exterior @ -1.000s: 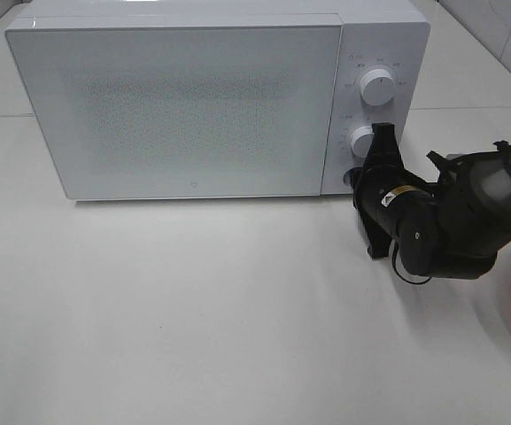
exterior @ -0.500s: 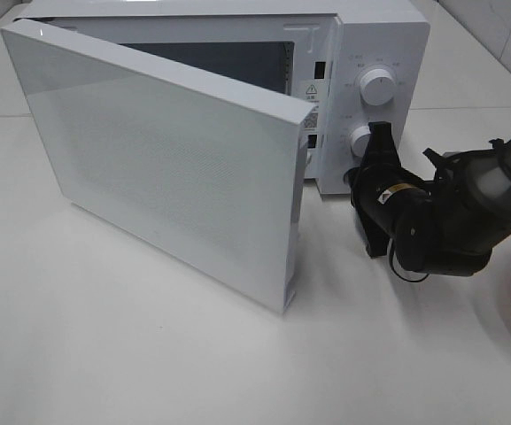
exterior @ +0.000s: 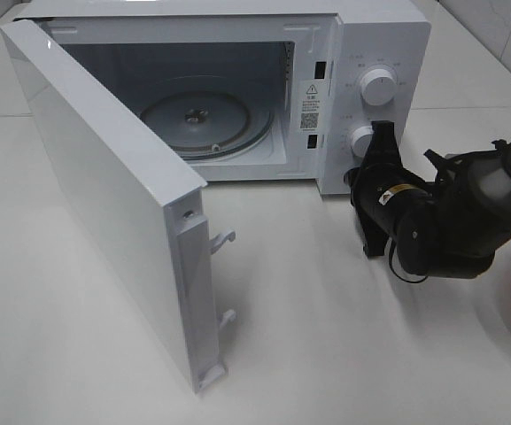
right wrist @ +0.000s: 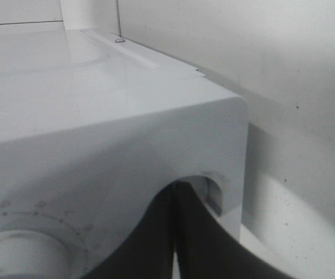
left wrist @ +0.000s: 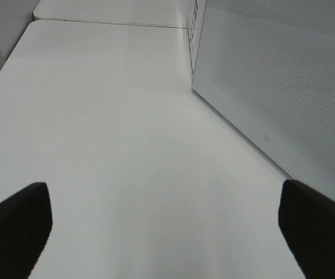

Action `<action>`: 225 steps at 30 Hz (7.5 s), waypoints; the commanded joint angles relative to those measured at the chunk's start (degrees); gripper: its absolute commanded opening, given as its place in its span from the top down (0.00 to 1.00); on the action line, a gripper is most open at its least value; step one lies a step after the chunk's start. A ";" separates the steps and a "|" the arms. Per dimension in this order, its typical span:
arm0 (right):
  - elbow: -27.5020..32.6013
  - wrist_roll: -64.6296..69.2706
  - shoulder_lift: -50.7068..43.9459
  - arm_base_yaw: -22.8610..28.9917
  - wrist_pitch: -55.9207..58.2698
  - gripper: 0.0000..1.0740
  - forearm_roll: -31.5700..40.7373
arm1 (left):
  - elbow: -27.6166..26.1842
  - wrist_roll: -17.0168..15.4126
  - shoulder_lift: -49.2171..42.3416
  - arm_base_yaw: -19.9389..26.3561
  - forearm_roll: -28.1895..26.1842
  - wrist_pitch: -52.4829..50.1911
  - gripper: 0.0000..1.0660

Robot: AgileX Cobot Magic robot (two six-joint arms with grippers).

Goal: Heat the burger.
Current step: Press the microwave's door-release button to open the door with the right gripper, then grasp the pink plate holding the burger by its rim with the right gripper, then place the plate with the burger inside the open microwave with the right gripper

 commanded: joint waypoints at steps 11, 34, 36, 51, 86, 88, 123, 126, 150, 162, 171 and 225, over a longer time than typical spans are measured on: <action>6.76 2.23 -6.25 2.64 -4.35 1.00 -2.81 | 0.00 -0.11 -0.23 -0.34 -0.06 0.00 0.08; 14.44 -28.76 -30.54 2.81 27.96 1.00 -5.27 | 0.00 -0.11 -0.23 -0.34 -0.06 0.00 0.08; 14.44 -34.61 -32.43 2.81 30.60 1.00 -5.27 | 0.00 -0.11 -0.23 -0.34 -0.06 0.00 0.08; 14.38 -65.72 -41.94 2.81 50.08 1.00 -5.16 | 0.00 -0.11 -0.23 -0.34 -0.06 0.00 0.08; 5.04 -80.27 -48.93 -6.59 101.93 0.91 -26.41 | 0.00 -0.11 -0.23 -0.34 -0.06 0.00 0.08; 5.04 -80.27 -48.93 -6.59 101.93 0.83 -26.41 | 0.00 -0.11 -0.23 -0.34 -0.06 0.00 0.08; 5.04 -78.04 -48.93 -20.57 101.41 0.15 -33.40 | 0.00 -0.11 -0.23 -0.34 -0.06 0.00 0.08; 5.10 -77.86 -48.93 -20.57 100.96 0.16 -33.52 | 0.00 -0.11 -0.23 -0.34 -0.06 0.00 0.08; 5.16 -78.84 -31.86 -20.45 91.90 0.24 -28.30 | 0.00 -0.11 -0.23 -0.34 -0.06 0.00 0.08; 5.16 -79.87 -24.52 -20.45 88.12 0.27 -26.99 | 0.00 -0.11 -0.23 -0.34 -0.06 0.00 0.08; 5.16 -79.41 -23.43 -20.45 85.89 0.36 -27.44 | 0.00 -0.11 -0.23 -0.34 -0.06 0.00 0.08; 6.36 -52.77 -26.76 -4.64 96.43 1.00 -56.84 | 0.00 -0.11 -0.23 -0.34 -0.06 0.00 0.08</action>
